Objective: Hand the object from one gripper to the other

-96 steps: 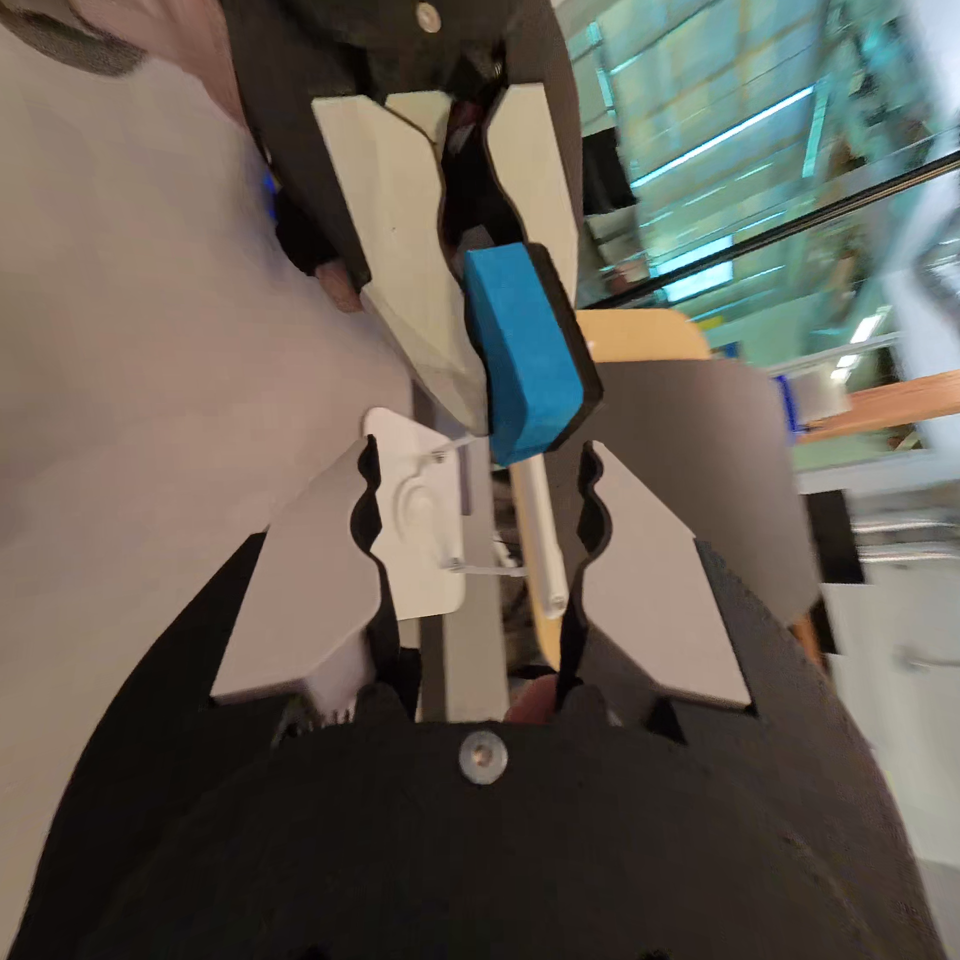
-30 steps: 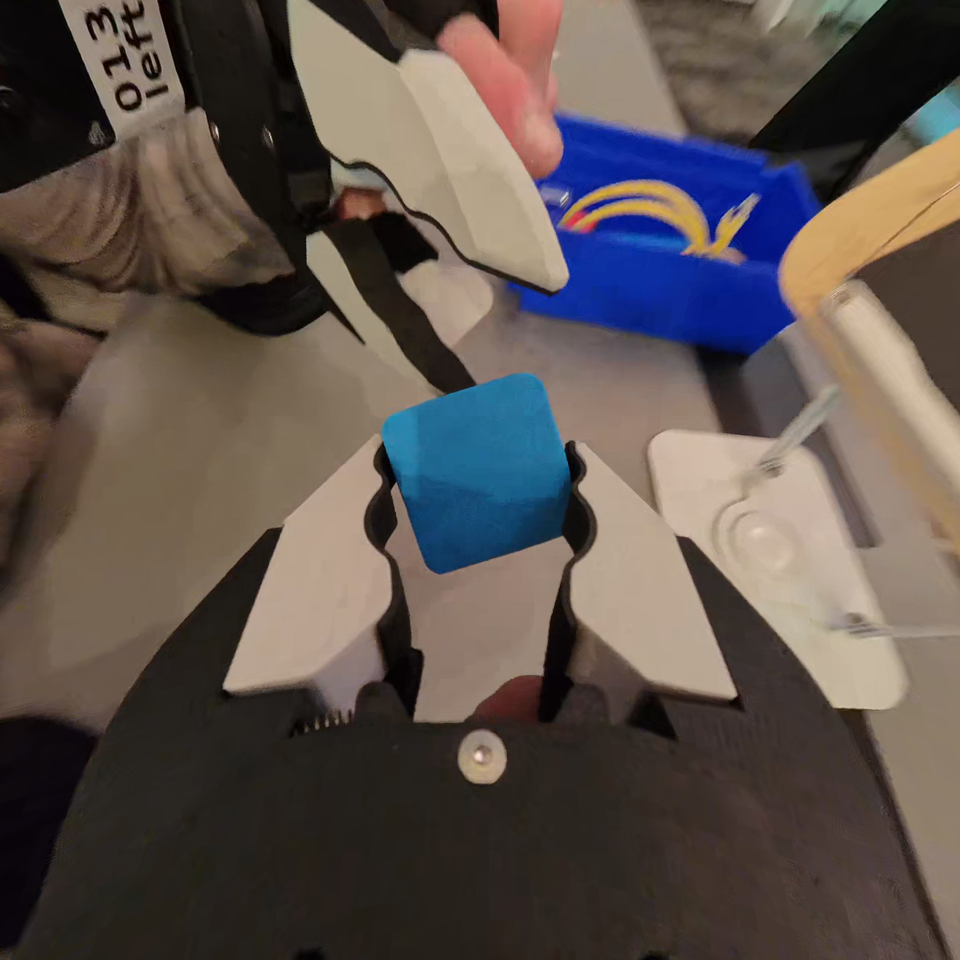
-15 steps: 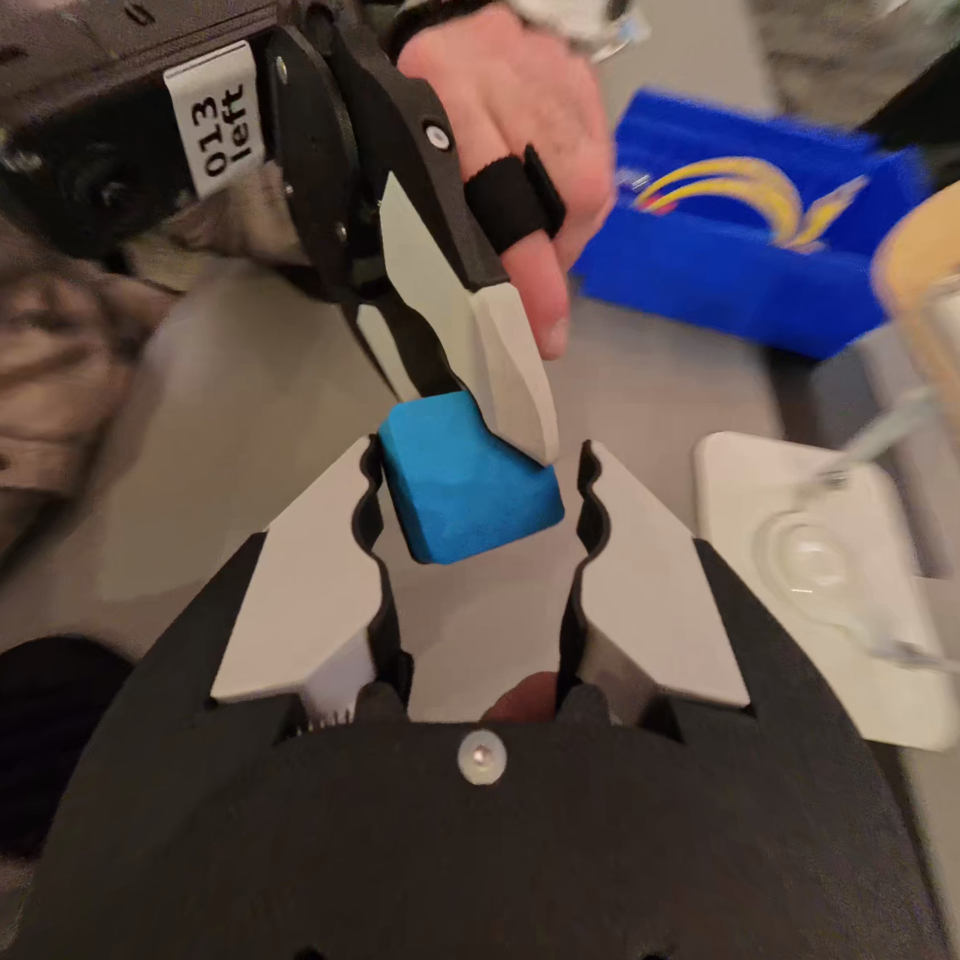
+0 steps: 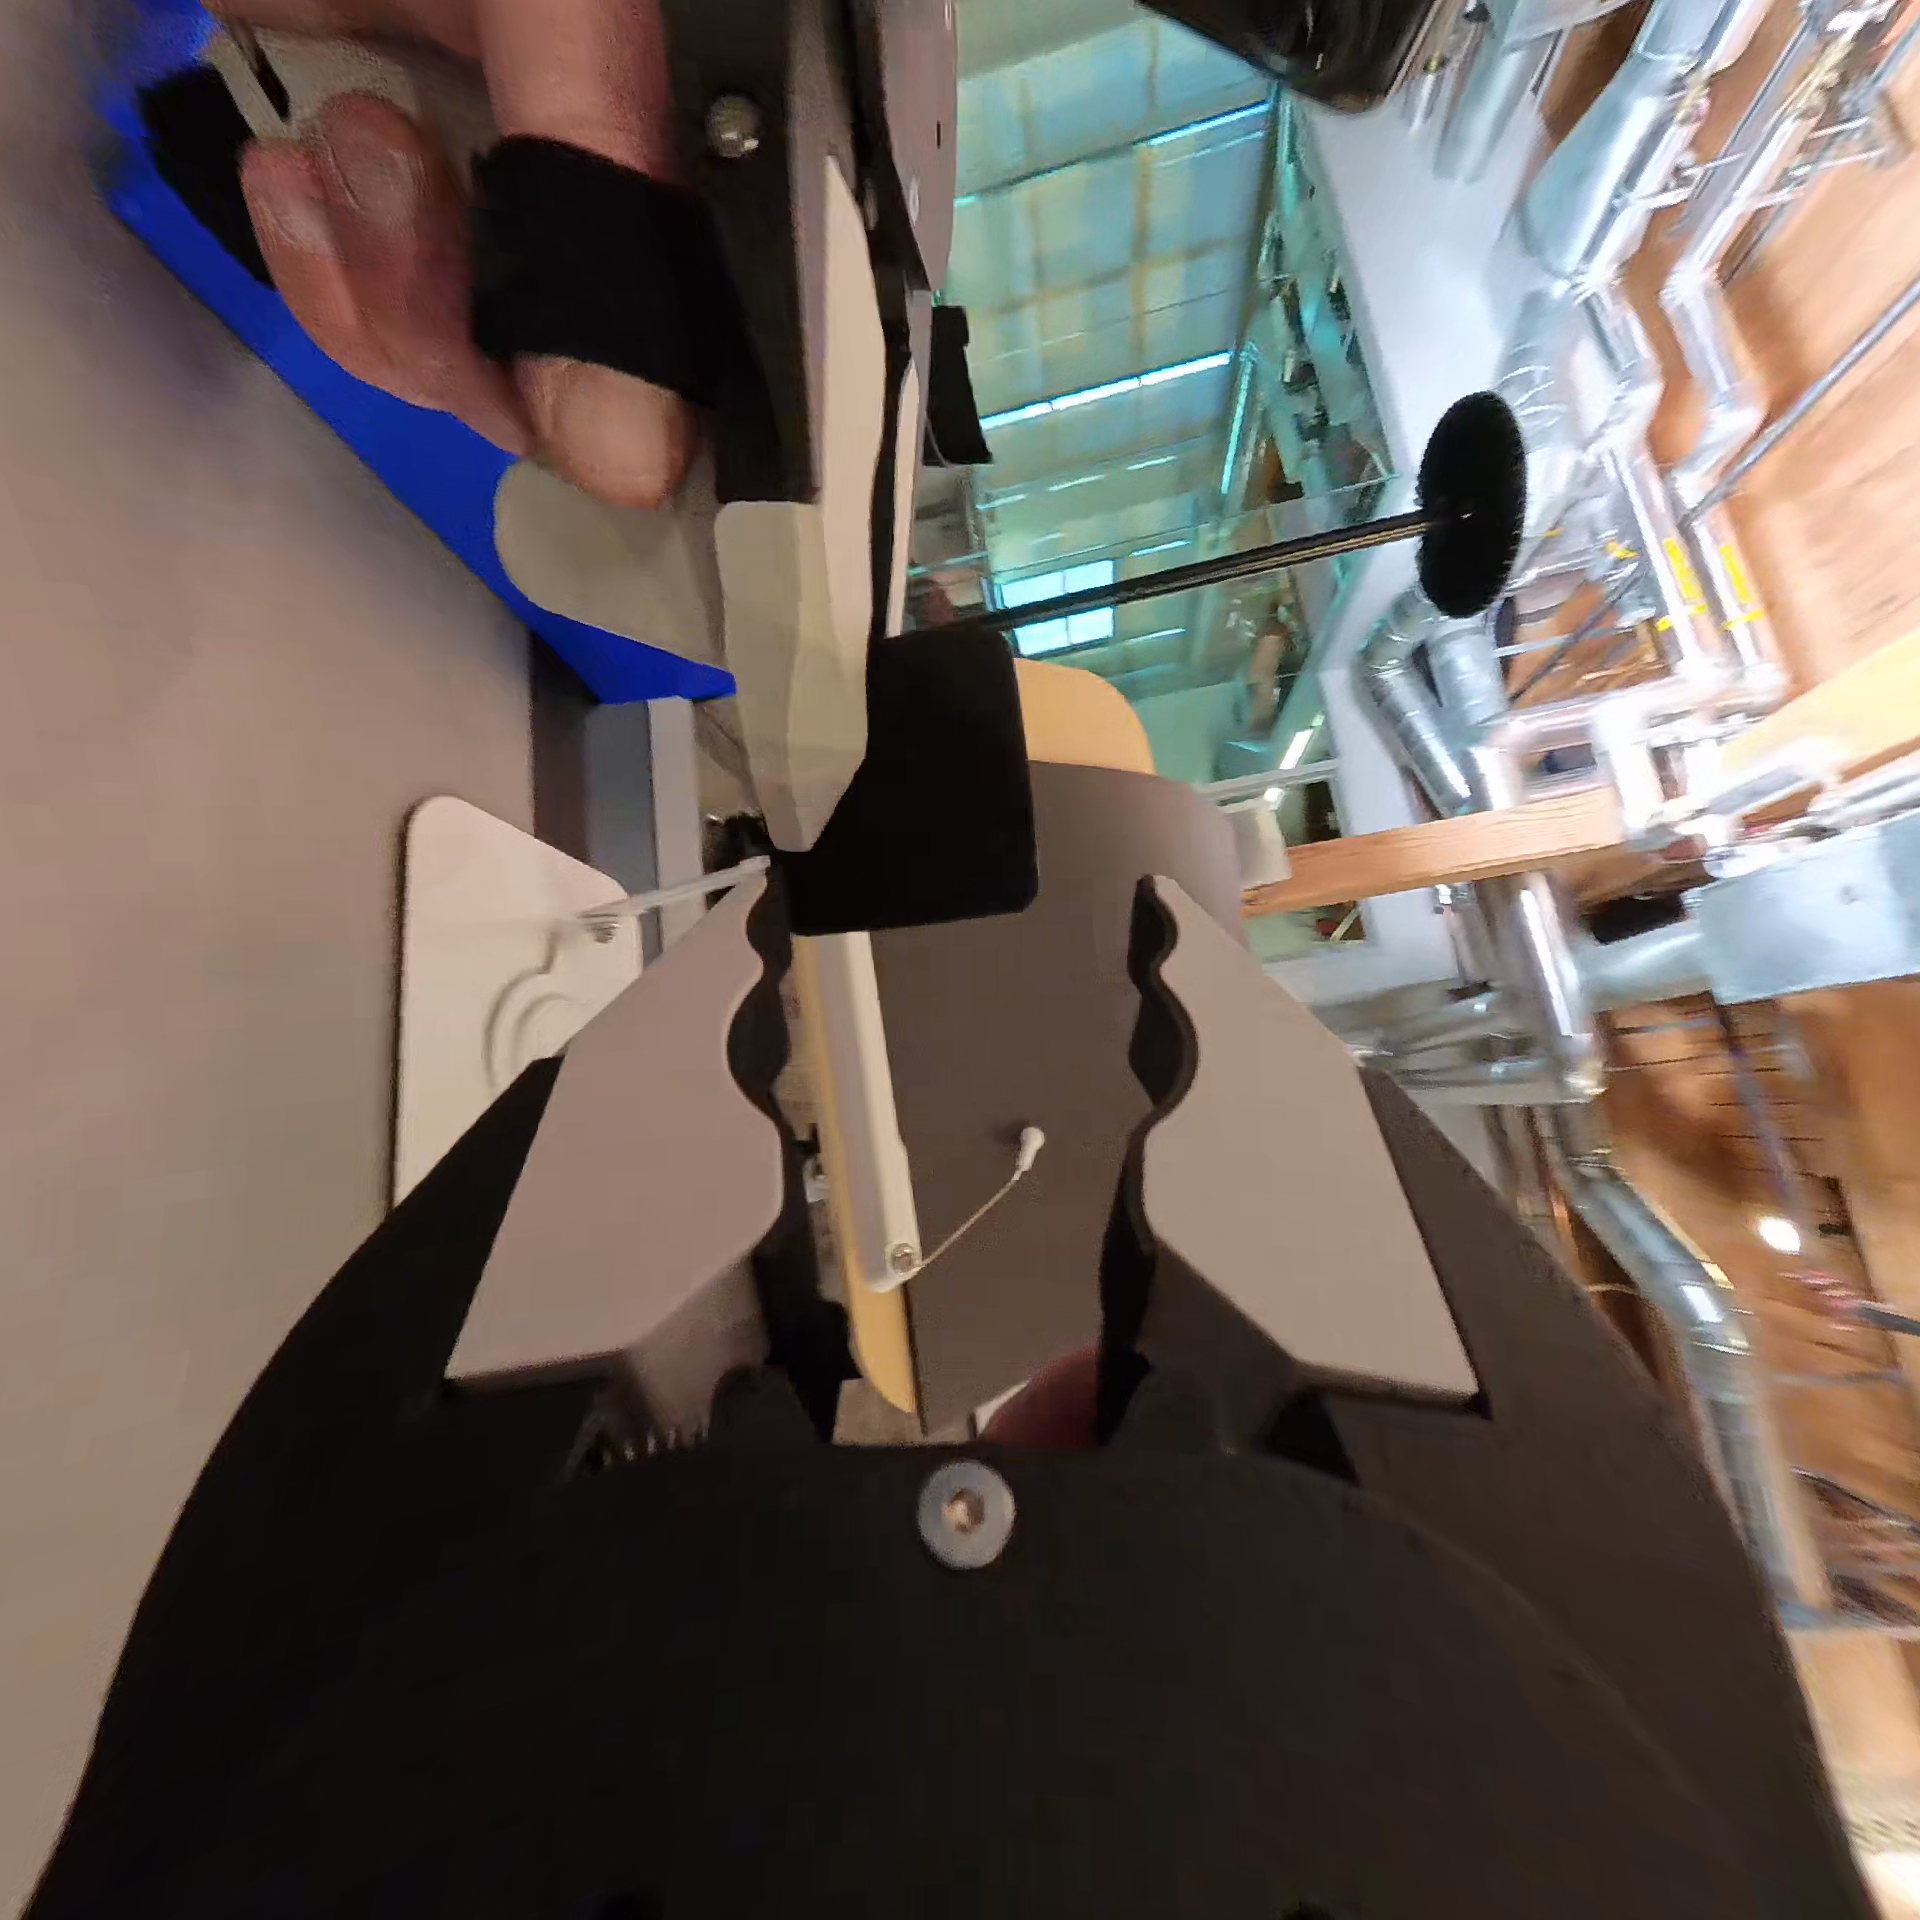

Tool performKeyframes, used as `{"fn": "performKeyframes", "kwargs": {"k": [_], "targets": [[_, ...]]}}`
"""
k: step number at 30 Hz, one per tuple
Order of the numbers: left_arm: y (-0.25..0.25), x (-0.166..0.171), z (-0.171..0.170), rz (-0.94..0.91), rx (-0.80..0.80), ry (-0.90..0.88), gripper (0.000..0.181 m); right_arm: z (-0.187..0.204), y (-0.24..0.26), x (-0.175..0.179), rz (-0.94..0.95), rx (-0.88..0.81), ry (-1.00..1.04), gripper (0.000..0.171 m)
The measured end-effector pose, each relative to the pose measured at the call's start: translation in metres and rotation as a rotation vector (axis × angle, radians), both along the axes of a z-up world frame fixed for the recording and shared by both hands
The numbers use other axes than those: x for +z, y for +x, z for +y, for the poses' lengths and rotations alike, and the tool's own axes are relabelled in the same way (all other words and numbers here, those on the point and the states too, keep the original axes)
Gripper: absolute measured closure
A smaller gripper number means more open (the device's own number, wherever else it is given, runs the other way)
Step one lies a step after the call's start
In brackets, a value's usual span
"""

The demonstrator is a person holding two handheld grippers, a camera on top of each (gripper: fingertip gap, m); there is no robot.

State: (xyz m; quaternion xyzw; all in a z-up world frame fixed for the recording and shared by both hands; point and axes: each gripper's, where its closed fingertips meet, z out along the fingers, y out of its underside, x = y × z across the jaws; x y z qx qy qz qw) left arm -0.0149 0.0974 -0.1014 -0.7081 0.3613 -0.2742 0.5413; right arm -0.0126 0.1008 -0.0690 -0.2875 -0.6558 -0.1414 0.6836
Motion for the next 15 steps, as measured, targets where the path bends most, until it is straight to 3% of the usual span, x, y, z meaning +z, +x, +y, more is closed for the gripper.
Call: {"fn": "performKeyframes", "kwargs": {"k": [5,10,15], "targets": [[-0.003,0.002,0.001,-0.155,-0.053,-0.137,0.158,0.008,-0.012,-0.009,-0.026,-0.058,0.058,0.089],[0.006,-0.002,-0.004,-0.151,-0.082,-0.176,0.158,0.015,-0.018,-0.011,0.007,-0.102,0.115,0.113],[0.009,-0.002,-0.005,-0.145,-0.104,-0.152,0.158,0.015,-0.015,-0.012,0.006,-0.092,0.063,0.115]]}}
